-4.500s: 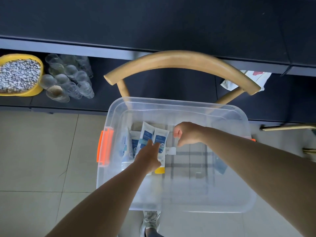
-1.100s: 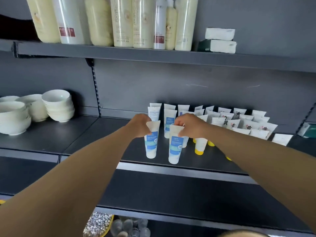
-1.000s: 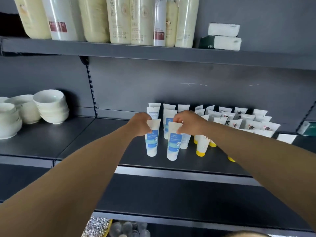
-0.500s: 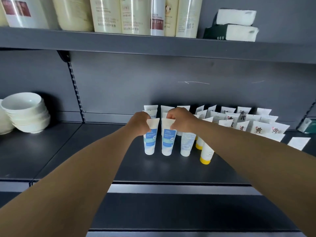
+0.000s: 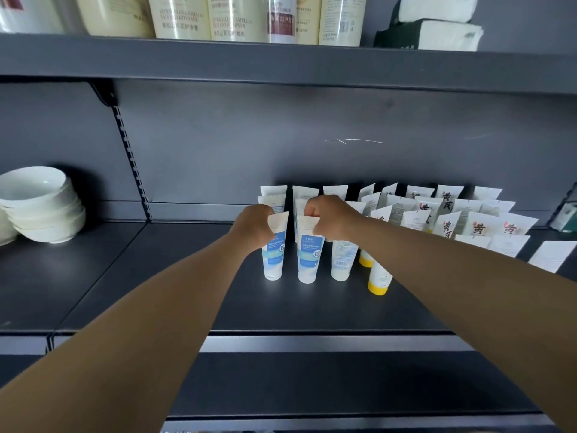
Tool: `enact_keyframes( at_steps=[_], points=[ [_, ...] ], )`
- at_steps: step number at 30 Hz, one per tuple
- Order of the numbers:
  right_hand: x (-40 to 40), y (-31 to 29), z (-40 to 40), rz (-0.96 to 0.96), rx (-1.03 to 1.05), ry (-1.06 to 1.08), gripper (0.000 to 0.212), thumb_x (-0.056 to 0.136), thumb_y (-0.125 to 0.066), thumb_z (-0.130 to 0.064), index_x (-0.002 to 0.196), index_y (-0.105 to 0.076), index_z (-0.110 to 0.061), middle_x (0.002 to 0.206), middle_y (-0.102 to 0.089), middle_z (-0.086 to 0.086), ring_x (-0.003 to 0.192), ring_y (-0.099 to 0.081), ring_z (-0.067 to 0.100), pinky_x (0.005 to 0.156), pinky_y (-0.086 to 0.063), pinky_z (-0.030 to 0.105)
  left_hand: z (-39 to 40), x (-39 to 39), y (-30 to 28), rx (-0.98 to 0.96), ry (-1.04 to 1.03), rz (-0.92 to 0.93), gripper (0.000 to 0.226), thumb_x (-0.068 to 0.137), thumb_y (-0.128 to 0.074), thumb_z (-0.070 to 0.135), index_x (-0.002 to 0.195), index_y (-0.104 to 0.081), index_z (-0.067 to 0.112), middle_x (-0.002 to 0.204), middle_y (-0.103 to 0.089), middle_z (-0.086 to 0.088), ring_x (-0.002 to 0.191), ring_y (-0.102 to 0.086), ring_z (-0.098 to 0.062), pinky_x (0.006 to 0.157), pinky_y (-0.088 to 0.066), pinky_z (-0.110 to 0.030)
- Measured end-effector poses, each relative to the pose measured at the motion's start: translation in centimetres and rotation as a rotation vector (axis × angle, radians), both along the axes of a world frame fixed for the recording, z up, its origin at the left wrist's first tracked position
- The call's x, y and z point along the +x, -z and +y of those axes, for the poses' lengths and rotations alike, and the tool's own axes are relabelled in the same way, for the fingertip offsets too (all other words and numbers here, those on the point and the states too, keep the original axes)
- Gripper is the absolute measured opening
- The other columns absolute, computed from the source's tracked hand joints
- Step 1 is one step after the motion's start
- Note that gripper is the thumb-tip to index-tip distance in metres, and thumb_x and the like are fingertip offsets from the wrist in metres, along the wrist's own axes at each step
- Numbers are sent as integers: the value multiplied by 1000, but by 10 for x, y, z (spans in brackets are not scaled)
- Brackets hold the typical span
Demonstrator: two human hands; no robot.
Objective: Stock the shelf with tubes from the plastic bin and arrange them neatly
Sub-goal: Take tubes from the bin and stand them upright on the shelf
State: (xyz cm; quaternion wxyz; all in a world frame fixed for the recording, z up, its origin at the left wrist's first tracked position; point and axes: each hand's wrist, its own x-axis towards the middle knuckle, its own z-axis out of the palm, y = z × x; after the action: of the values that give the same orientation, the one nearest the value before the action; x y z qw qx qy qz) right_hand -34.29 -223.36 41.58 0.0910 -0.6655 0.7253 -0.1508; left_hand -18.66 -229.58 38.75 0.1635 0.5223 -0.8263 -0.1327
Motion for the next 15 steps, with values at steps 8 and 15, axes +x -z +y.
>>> enact_keyframes(
  at_steps=[8, 15],
  points=[
    [-3, -17, 16, 51, -85, -26, 38, 82, -61, 3, 115, -57, -15, 121, -57, 8, 109, -56, 23, 90, -50, 34, 20, 1, -22, -96, 6, -16, 50, 78, -69, 9, 125, -54, 16, 127, -51, -7, 117, -49, -24, 89, -45, -31],
    [-12, -28, 69, 88, -95, -73, 39, 79, -66, -5, 116, -57, -15, 120, -57, 5, 110, -55, 22, 90, -48, 34, 71, -6, -41, -164, 20, -27, 50, 79, -68, 12, 126, -54, 18, 127, -47, -6, 122, -42, -23, 94, -45, -34]
  ],
)
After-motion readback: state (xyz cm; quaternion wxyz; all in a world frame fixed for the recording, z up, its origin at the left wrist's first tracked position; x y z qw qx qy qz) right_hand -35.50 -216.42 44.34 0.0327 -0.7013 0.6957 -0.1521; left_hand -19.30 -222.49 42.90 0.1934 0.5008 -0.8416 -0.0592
